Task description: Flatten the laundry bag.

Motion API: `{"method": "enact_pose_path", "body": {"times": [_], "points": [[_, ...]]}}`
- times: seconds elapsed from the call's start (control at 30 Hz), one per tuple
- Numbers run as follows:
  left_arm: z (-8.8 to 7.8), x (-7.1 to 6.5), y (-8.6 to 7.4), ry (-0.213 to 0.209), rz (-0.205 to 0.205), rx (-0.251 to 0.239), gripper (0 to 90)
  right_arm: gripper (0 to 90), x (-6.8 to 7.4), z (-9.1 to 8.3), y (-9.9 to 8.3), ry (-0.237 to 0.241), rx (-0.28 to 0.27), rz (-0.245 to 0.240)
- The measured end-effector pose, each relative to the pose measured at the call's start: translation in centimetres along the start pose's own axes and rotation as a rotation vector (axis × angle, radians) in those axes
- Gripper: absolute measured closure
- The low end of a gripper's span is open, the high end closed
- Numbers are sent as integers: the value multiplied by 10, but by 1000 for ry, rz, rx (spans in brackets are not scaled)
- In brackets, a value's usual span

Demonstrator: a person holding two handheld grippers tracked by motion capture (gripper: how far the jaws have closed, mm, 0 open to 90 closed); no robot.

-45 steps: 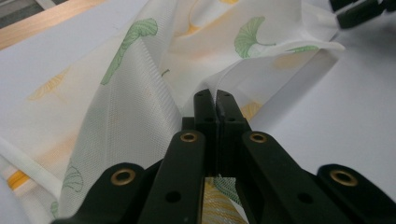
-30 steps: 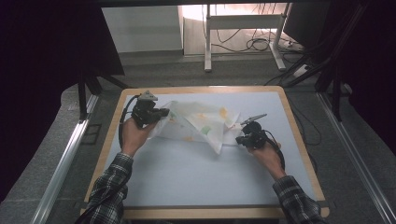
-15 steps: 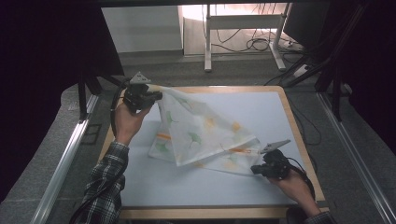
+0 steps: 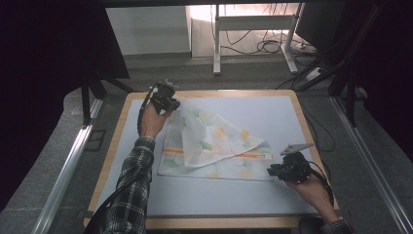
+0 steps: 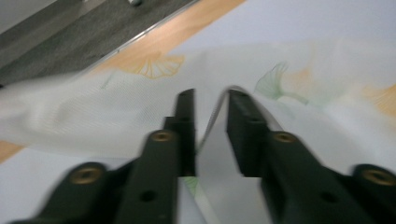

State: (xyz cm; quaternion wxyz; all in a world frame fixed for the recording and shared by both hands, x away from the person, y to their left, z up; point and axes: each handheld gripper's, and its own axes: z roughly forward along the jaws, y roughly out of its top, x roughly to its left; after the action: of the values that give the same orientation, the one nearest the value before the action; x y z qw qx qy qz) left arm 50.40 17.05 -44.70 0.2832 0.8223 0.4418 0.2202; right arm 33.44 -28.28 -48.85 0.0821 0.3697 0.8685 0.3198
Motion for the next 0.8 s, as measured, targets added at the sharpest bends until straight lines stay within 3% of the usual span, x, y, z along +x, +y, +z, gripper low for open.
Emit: {"method": "enact_pose_path", "body": {"times": [0.07,0.1,0.17,0.27,0.33,0.37,0.4,0.47,0.5,0.53,0.67,0.7,0.8], "points": [[-1,2,-4,-5,-6,-12,475,631,0,-4,2,-15,-22,-5],[-9,6,-13,-41,-23,-38,415,617,0,-6,4,-23,-33,-5],[-14,7,-19,-52,-33,-59,364,594,0,-8,6,-28,-41,-7],[-29,8,-42,-109,-76,-104,222,505,2,-7,15,-36,-70,-16],[-39,4,-61,-137,-73,-126,202,458,8,-2,23,-29,-92,-28],[-46,-1,-81,-142,-55,-136,185,434,15,7,32,-8,-102,-39],[-46,-1,-81,-142,-55,-136,175,434,15,7,32,-8,-102,-39],[-53,-7,-101,-143,-33,-136,140,430,27,22,48,27,-110,-72],[-59,-12,-119,-148,-18,-134,138,430,31,28,53,34,-108,-82],[-59,-12,-119,-148,-18,-134,127,431,35,33,58,43,-111,-96],[-70,-20,-151,-150,-20,-155,105,450,46,52,74,78,-100,-123],[-71,-21,-164,-154,-26,-145,104,461,55,66,84,105,-92,-139],[-71,-23,-174,-154,-26,-121,92,464,65,81,93,129,-90,-164]]}}
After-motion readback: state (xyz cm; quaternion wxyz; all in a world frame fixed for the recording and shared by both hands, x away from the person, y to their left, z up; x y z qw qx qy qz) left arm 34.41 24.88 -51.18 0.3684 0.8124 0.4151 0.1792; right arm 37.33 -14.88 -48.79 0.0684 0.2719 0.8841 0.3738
